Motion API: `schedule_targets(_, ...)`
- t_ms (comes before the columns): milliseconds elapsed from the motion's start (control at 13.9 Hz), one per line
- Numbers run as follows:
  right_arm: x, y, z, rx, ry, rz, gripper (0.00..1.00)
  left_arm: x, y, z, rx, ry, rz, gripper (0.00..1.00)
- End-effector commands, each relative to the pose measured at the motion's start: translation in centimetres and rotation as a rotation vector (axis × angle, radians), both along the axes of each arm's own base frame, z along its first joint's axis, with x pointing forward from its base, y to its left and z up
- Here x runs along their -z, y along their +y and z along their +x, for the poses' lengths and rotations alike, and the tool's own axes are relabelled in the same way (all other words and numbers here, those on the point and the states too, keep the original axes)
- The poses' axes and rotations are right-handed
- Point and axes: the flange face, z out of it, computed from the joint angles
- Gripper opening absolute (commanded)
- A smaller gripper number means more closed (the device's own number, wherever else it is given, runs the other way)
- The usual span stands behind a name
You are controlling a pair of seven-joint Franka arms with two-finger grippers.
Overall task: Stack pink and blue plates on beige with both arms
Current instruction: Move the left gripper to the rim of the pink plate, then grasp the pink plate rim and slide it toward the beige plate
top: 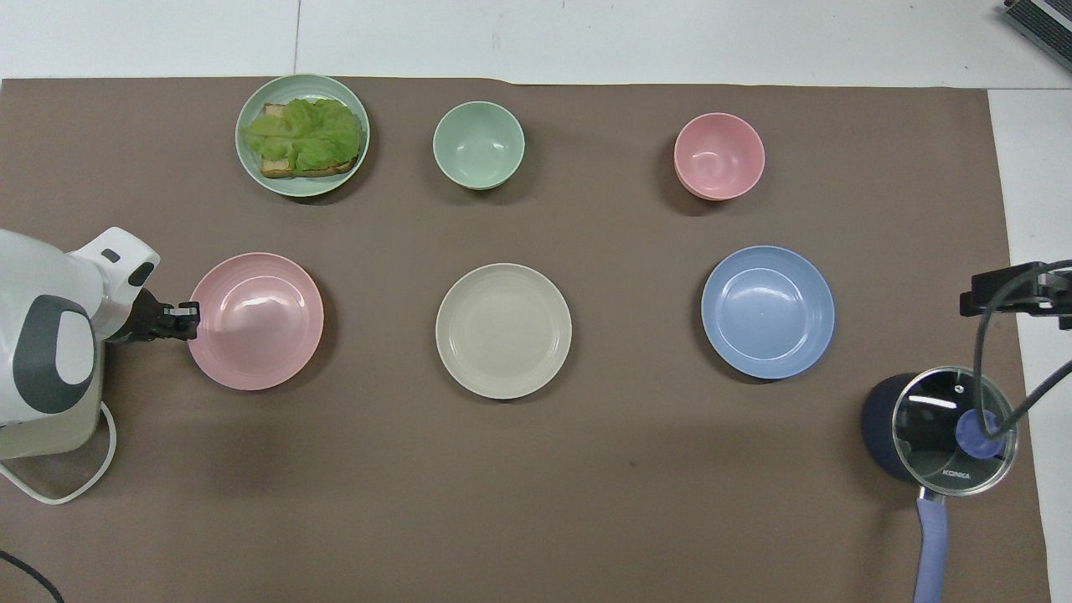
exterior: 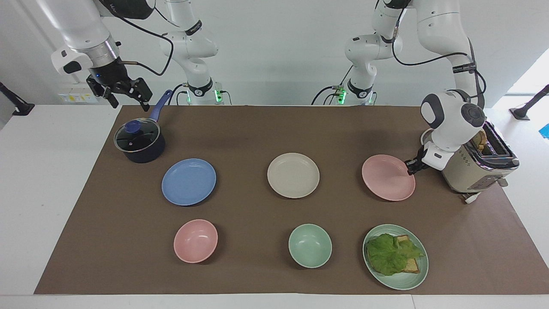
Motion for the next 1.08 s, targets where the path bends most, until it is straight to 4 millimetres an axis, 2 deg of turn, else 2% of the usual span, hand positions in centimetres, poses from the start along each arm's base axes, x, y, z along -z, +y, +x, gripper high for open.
schedule_targets(0, -0.1, -0.2, -0.8, 0.026, -0.01, -0.007, 1.0, 0.0, -0.2, -0.4, 0.006, 0.044, 0.006, 0.0)
schedule_targets(215, -0.1, -0.2, -0.8, 0.026, -0.01, -0.007, 1.0, -2.4, -0.5, 0.1, 0.015, 0.085, 0.002, 0.0)
schedule_targets(358, 0.0, -0.1, -0.8, 0.026, -0.007, -0.007, 1.0, -4.8, -1.6, 0.6, 0.035, 0.106, -0.002, 0.0)
schedule_targets(645, 0.0, -0.1, -0.8, 0.026, -0.01, -0.007, 1.0, -9.2, -2.6, 0.5, 0.039, 0.124, -0.037, 0.0)
schedule_targets(860, 0.0, -0.2, -0.8, 0.028, -0.01, -0.007, 1.0, -11.7, -6.0, 0.0, 0.053, 0.086, -0.091, 0.0)
schedule_targets(932, 0.0, -0.1, -0.8, 0.026, -0.01, -0.007, 1.0, -12.1, -7.7, -0.2, 0.044, 0.087, -0.097, 0.0)
schedule_targets(1004, 0.0, -0.2, -0.8, 0.028, -0.01, -0.007, 1.0, -12.1, -10.4, -0.3, 0.028, 0.086, -0.093, 0.0)
